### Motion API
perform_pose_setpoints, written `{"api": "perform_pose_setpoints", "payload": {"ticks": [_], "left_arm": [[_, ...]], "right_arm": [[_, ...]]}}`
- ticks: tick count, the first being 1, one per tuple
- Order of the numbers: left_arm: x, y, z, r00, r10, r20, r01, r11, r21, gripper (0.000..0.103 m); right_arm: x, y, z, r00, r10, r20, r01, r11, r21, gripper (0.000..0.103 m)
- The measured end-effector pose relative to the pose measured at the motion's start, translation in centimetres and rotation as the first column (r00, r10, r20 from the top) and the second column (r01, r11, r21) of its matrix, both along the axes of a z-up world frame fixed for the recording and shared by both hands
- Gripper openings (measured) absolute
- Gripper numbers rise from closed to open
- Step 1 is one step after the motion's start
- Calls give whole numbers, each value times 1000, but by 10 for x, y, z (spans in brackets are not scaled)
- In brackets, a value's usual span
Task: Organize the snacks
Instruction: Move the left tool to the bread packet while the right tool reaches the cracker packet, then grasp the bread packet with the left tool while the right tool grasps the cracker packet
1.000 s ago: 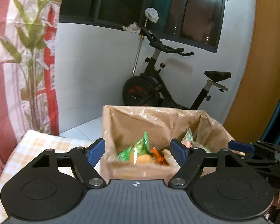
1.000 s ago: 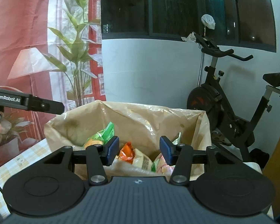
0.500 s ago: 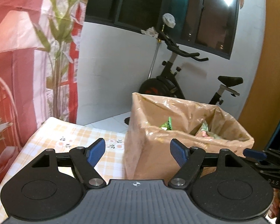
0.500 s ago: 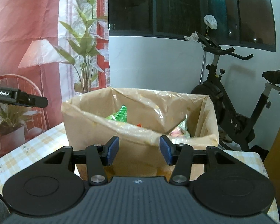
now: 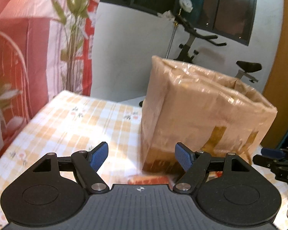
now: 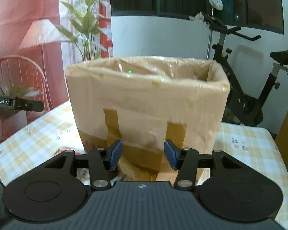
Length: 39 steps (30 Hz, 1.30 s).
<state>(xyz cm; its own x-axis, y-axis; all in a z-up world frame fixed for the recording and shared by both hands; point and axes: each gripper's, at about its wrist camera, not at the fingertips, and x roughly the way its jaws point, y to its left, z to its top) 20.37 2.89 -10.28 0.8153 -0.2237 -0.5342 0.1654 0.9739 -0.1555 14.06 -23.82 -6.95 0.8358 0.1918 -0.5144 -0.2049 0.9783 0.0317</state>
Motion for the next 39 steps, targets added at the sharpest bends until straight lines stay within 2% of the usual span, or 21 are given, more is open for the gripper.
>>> {"api": "perform_pose_setpoints", "payload": {"ticks": [7,11,20,27,32,35,39], "left_arm": [[-4,4,-15,999,47,-18,-47,999,1,78],[-3,3,-25,996,68,-54,-68,998,-6,78],[-2,-7,-42,993,41,-113,-41,999,-3,78],[0,-9,-49,989,33,-143,-33,999,3,78],[2,-9,-51,988,35,-153,-35,999,3,78],[3,-10,-52,987,34,-159,-33,999,5,78],[4,-12,-53,986,27,-164,-25,1000,14,78]], "right_arm": [[-3,-11,-16,999,-39,-29,40,999,8,52],[-4,-19,-25,997,-63,-45,63,998,-4,52],[-5,-34,-50,985,-119,-122,117,993,-26,52],[-9,-35,-72,970,-125,-207,128,992,-2,52],[-8,-46,-77,953,-224,-207,222,975,-31,52],[-5,-55,-79,932,-294,-212,290,956,-48,59],[3,-62,-92,912,-310,-268,315,949,-25,62]]}}
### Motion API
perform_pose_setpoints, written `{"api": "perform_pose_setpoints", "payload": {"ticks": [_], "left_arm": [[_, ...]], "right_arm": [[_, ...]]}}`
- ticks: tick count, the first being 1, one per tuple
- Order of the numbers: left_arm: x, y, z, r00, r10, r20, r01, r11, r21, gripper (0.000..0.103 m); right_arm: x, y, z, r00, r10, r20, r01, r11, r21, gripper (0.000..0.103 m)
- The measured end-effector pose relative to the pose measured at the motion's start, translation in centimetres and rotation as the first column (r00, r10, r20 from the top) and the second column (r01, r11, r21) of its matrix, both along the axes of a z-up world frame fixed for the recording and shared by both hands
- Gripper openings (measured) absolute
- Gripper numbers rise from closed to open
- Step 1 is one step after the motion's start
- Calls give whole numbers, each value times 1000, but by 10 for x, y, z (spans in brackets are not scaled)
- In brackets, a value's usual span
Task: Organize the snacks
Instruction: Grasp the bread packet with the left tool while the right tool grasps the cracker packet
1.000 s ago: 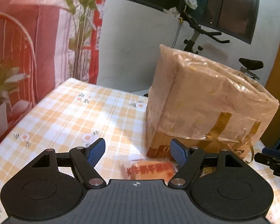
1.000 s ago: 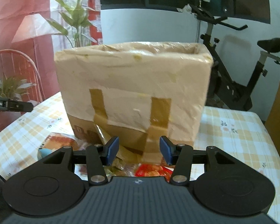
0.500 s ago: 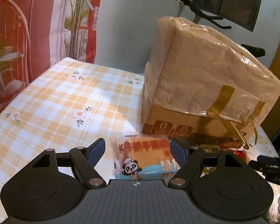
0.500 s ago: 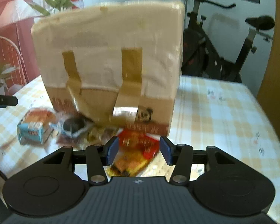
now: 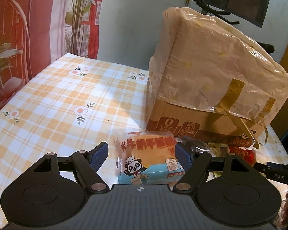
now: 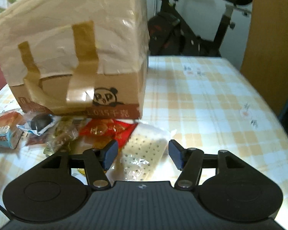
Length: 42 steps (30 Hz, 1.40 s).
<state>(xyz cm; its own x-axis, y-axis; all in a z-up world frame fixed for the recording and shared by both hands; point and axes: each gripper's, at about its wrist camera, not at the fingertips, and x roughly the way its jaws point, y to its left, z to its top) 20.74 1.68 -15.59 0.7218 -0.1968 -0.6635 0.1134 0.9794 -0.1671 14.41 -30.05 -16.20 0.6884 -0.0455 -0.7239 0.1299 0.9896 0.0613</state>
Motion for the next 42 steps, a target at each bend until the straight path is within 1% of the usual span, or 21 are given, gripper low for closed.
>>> {"api": "perform_pose_setpoints", "payload": {"ticks": [2,4,6,10,13,15,18,25,27,29,31,33,35,37,40,42], "left_arm": [[-1,0,0,1000,-2,1,2,1000,2,78],[-1,1,-1,1000,0,-2,0,1000,1,78],[0,2,-1,1000,0,-6,0,1000,2,78],[2,1,-4,1000,-7,-23,7,1000,1,78],[5,-2,-6,999,-35,-38,36,999,4,80],[11,-4,-8,997,-40,-62,41,999,13,84],[26,-2,-10,996,-31,-85,32,999,8,85],[54,-14,-17,993,-56,-107,55,998,-9,86],[56,-22,-22,991,-70,-113,72,997,13,87],[55,-28,-27,991,-74,-108,80,995,53,91],[52,-32,-30,992,-73,-102,82,993,84,92],[51,-31,-29,993,-60,-103,71,991,112,92],[50,-28,-30,994,-27,-106,41,990,135,93],[48,-22,-30,994,-4,-109,17,993,121,93],[48,-19,-32,993,9,-120,5,994,112,96],[51,-15,-36,990,20,-138,-8,997,83,99]], "right_arm": [[3,0,-6,1000,-9,-9,9,1000,9,62],[6,4,-10,1000,-4,-15,3,1000,-12,65],[8,7,-13,1000,6,-8,-6,999,-48,63],[4,1,-15,1000,16,14,-15,999,-51,59],[-1,1,-18,998,48,45,-45,996,-75,58],[-4,1,-21,996,55,66,-50,996,-80,58],[-4,0,-23,995,54,85,-48,996,-79,58],[-7,-3,-24,993,59,98,-53,996,-65,58],[-7,-3,-24,993,59,98,-53,997,-64,58],[-7,-3,-24,993,59,98,-53,997,-64,58],[-7,-3,-24,993,59,98,-53,997,-64,58],[-7,-3,-24,993,59,98,-53,997,-64,58],[-7,-3,-24,993,60,98,-53,996,-64,58],[-7,-3,-24,993,61,98,-55,996,-63,58],[-6,-2,-24,993,65,96,-58,996,-70,58],[-6,-2,-24,993,65,96,-58,996,-73,58]]}}
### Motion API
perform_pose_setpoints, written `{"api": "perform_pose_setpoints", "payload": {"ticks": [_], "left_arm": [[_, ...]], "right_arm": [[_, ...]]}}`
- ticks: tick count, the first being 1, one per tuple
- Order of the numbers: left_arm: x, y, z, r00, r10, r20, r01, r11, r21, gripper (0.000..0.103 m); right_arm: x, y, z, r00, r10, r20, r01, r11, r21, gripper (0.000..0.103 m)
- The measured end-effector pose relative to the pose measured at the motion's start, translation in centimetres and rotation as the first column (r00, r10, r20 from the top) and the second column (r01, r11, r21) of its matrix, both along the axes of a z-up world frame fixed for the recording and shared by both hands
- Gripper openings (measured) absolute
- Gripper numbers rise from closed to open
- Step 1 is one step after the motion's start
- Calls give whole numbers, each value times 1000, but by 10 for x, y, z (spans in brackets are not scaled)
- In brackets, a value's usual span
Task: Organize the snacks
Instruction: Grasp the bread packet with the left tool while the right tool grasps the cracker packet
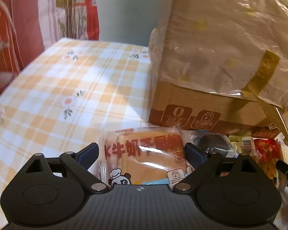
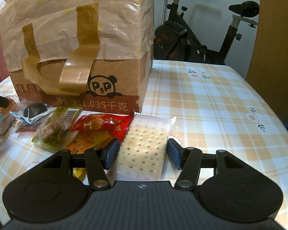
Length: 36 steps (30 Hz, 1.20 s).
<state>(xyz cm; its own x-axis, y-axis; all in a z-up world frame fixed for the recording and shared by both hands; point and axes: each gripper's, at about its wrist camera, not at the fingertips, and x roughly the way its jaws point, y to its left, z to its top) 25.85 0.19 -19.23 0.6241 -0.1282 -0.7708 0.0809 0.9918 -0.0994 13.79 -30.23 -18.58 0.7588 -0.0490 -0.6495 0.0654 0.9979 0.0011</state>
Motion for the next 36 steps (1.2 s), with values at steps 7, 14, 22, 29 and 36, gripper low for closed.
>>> {"api": "perform_pose_setpoints", "payload": {"ticks": [7,14,22,29,36], "left_arm": [[-6,7,-3,1000,-8,18,9,997,-76,86],[-22,3,0,998,-18,53,22,998,-63,79],[-27,7,10,995,8,96,-3,998,-57,78],[-37,8,22,989,8,151,-1,999,-44,78],[-45,10,35,977,24,214,-17,999,-36,78]], "right_arm": [[0,0,0,1000,0,1,0,1000,1,58],[0,0,0,1000,0,1,0,1000,2,58],[0,0,0,1000,0,2,0,1000,7,58],[-2,-4,2,1000,-11,8,11,999,38,54],[-11,-11,13,997,-46,54,42,997,69,52]]}}
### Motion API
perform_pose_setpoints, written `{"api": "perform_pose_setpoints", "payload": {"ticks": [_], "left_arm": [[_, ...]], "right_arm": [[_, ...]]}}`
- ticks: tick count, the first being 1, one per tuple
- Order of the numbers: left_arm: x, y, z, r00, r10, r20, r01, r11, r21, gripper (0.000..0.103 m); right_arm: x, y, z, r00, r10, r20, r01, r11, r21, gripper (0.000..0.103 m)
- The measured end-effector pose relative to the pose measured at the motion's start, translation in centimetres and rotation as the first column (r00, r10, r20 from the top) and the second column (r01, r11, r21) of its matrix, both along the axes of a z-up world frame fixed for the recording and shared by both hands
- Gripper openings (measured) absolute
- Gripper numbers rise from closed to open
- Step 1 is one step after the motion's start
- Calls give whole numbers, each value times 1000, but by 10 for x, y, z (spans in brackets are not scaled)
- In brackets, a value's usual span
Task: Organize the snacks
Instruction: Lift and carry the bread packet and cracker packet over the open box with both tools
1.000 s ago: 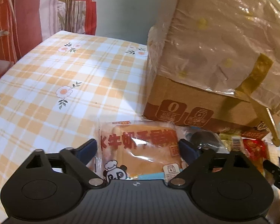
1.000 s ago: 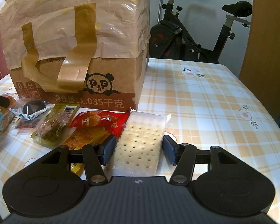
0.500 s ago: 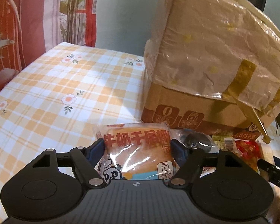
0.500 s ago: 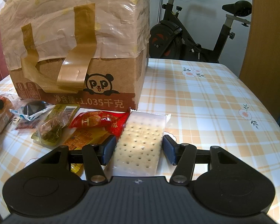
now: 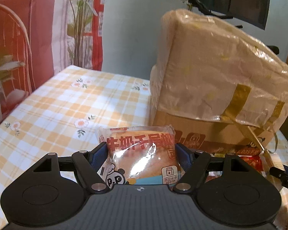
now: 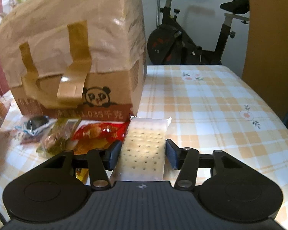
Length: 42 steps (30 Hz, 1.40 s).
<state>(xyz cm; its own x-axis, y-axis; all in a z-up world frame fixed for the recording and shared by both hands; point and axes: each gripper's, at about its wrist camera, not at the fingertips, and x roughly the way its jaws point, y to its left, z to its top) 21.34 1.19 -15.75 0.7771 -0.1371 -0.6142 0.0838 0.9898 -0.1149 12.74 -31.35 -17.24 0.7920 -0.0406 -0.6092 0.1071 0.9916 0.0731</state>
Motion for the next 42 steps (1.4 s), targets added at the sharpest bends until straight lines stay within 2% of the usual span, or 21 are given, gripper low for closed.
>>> {"api": "perform_pose_setpoints", "payload": {"ticks": [9,16,22,30,32,34,36,38,42], "left_arm": [[-3,-2,6,999,1,34,-1,1000,9,78],[-5,2,22,995,11,101,-14,1000,27,78],[6,11,55,984,37,177,-40,999,9,78],[20,-7,116,948,23,317,-32,999,23,77],[22,-12,130,929,28,369,-39,999,21,66],[25,-17,143,919,13,395,-16,1000,3,63],[29,-21,152,917,-3,400,14,1000,-26,59],[34,-29,156,919,-36,393,48,999,-21,56],[40,-28,149,933,-47,356,69,996,-50,55]], "right_arm": [[-7,1,21,998,2,66,-1,1000,-16,52],[-11,0,41,992,-3,124,6,1000,-19,52],[-7,-7,67,981,4,193,13,996,-83,52],[19,-20,120,948,0,319,26,997,-76,52],[29,-18,135,936,16,352,14,996,-83,52],[36,-15,148,924,34,382,2,996,-94,52],[45,-10,159,911,61,407,-22,995,-99,52],[52,-4,168,902,88,422,-46,993,-110,52],[69,16,177,892,157,424,-111,985,-131,52]]}}
